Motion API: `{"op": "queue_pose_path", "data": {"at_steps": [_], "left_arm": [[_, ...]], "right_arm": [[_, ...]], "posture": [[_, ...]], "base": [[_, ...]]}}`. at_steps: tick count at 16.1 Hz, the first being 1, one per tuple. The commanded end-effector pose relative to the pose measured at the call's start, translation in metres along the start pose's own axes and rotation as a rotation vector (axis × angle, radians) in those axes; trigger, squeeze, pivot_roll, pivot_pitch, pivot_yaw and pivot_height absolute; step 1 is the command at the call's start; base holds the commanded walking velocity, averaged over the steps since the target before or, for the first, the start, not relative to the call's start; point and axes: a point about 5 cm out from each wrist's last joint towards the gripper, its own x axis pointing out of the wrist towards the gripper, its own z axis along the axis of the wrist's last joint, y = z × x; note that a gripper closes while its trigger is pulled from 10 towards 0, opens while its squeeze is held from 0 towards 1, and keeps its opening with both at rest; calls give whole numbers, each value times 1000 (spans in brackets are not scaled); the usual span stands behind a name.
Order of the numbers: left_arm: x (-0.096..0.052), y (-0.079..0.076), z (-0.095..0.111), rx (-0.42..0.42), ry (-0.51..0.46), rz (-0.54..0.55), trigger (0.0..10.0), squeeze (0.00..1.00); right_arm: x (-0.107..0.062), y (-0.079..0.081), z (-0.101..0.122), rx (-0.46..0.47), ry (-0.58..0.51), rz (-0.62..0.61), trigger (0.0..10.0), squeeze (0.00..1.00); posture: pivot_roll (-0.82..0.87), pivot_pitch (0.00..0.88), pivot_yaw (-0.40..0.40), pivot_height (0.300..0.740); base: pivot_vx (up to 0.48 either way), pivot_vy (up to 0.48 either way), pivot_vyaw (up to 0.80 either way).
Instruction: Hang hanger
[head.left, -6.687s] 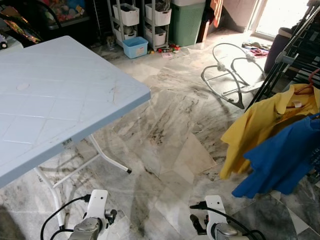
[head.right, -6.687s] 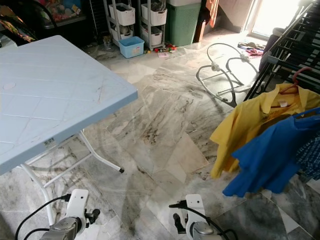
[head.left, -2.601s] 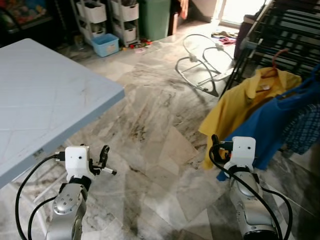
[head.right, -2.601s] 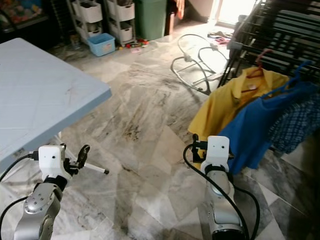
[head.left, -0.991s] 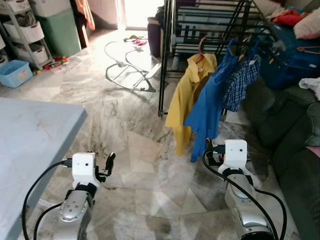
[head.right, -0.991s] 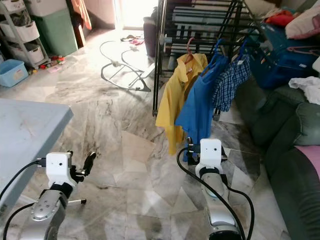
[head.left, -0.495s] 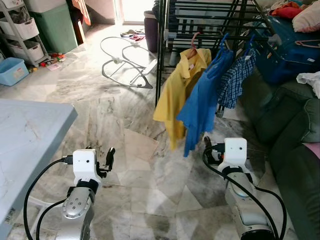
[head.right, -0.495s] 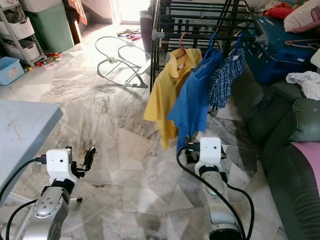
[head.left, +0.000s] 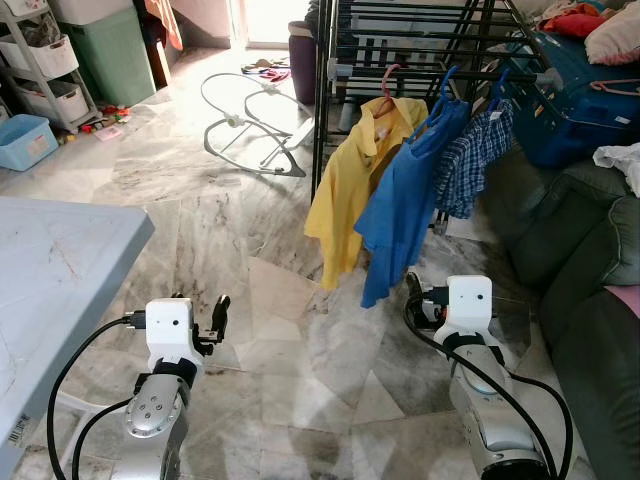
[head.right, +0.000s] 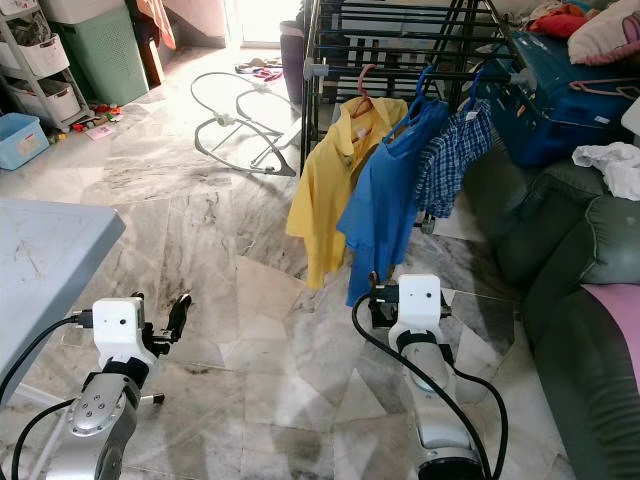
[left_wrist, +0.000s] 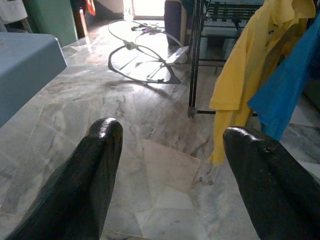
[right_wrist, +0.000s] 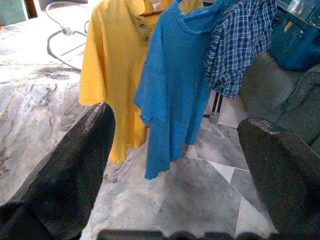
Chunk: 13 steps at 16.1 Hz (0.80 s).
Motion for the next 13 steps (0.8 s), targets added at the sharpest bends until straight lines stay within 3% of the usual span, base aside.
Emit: {"op": "queue_pose_path", "data": {"at_steps": [1, 13], "left_arm": [[-1, 0, -3, 0, 11, 8, 10000, 0], [-1, 0, -3, 0, 11, 8, 10000, 0]], "right_arm": [[-1, 0, 1, 6, -8, -4, 10000, 0], [-1, 0, 1, 6, -8, -4, 10000, 0]], "posture": [[-93, 69, -21, 740], [-93, 69, -21, 740]], "base": [[0, 0, 0], [0, 0, 0]]}}
